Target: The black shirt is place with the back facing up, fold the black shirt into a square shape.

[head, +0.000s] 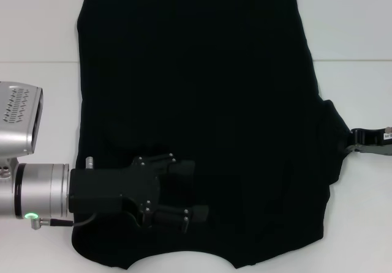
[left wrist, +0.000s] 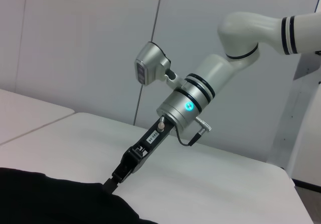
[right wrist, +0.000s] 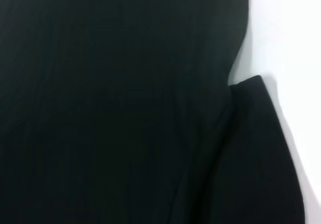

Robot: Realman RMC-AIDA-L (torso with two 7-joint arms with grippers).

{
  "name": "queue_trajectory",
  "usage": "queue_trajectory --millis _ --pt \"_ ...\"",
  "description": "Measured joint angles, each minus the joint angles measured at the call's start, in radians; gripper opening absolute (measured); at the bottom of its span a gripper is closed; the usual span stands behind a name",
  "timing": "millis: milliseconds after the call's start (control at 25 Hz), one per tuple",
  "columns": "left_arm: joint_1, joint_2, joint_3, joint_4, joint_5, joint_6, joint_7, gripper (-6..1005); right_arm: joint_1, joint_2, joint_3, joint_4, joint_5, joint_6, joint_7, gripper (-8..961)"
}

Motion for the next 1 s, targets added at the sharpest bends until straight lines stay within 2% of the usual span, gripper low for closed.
queue_trajectory --millis 520,760,1000 --pt "0.001 -0.005 0.000 -0.002 -0.002 0.001 -0.010 948 -0.034 -0.022 0.023 -0.030 0.007 0.000 -0.013 16" --pt "0.001 -0.006 0.000 -0.003 -0.002 0.001 -0.010 948 -0.048 -0.021 0.096 -0.060 0.007 0.004 -0.044 25" --pt "0.003 -0.006 -0.001 -0.004 -0.002 0.001 -0.011 948 -0.049 -0.020 0.111 -0.060 0.007 0.024 -0.054 34"
